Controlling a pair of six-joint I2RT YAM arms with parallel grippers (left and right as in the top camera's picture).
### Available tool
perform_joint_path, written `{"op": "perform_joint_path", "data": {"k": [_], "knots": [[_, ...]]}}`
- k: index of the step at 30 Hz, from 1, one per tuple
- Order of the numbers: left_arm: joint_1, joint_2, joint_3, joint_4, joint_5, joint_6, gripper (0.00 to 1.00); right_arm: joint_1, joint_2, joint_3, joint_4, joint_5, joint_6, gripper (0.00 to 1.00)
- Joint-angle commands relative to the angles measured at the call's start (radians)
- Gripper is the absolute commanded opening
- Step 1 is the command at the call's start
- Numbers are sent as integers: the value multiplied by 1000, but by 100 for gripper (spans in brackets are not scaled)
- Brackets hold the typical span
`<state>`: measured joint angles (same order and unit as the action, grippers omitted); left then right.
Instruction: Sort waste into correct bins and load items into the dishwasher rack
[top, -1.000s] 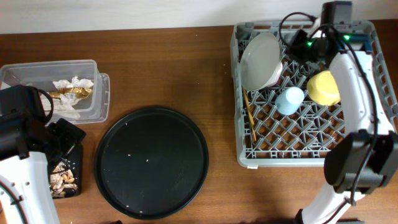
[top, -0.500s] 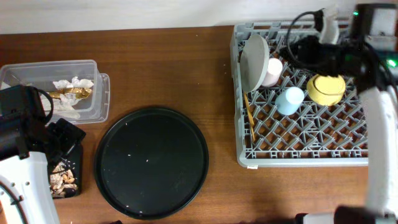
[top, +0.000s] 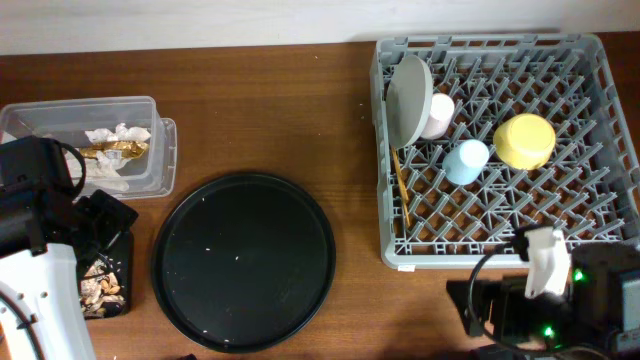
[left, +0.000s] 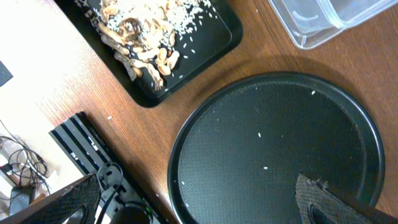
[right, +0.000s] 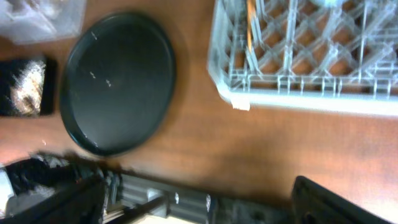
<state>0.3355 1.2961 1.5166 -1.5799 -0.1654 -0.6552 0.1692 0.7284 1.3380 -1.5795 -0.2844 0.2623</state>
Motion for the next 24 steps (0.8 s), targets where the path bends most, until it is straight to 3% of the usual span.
{"op": "perform_joint_path", "data": {"k": [1,8,10,14,19,24], "knots": [[6,-4,5,-1,-8,5,99,8,-15,-24,-18,9,4,98],[6,-4,5,-1,-8,5,99,7,-20,-26,-12,40,4,99],[6,-4,5,-1,-8,5,99,7,-64,-77,131,58,-24,98],[6,-4,5,-1,-8,5,99,7,-381,-487,606,53,-75,98],[6,-4,5,-1,-8,5,99,7,-719,-913,958,49,-74,99],[6,-4,5,-1,-8,5,99,7,-725,-1142,1275,34,-88,98]]}}
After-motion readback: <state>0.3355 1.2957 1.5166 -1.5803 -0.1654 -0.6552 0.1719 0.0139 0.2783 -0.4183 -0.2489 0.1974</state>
